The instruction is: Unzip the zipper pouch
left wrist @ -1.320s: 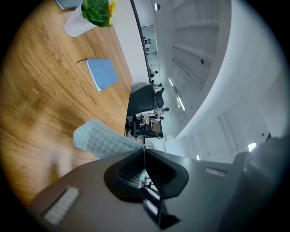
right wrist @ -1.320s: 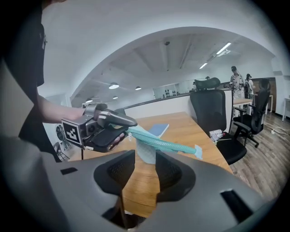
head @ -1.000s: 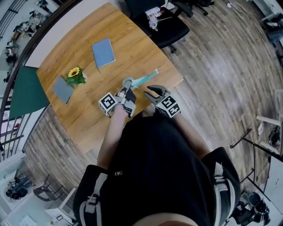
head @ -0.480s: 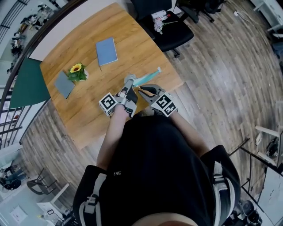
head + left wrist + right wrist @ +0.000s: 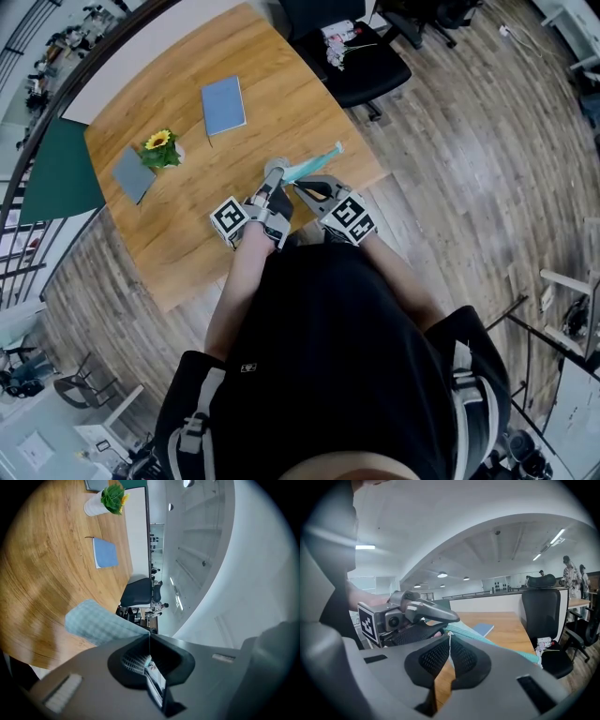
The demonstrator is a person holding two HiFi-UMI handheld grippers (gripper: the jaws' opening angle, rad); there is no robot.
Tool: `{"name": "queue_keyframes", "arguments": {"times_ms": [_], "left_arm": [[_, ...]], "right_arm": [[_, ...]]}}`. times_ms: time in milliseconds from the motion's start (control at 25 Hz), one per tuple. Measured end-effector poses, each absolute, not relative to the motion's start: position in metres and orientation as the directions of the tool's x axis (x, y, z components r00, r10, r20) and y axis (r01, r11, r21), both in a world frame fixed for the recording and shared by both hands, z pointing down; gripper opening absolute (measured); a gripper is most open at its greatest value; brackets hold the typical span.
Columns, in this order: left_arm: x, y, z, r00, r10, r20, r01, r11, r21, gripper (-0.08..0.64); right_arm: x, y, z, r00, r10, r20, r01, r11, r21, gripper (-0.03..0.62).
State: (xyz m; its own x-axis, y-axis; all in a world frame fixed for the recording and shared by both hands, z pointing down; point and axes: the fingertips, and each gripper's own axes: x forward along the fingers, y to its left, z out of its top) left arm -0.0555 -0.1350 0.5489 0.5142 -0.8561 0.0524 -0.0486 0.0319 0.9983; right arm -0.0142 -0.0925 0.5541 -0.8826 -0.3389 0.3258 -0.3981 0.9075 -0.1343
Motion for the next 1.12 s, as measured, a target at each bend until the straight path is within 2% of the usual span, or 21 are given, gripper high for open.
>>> {"name": "queue_keyframes", "arguments": {"times_ms": [1120], "left_arm": [[-0.048,-0.140,0.551,0.536,-0.840,0.078,-0.070,0.047,0.996,0.006]], "right_arm": [[0.006,-0.110,0.548,-0.844,-0.424,0.328,-0.475,0.875,-0.091,0.006]]}}
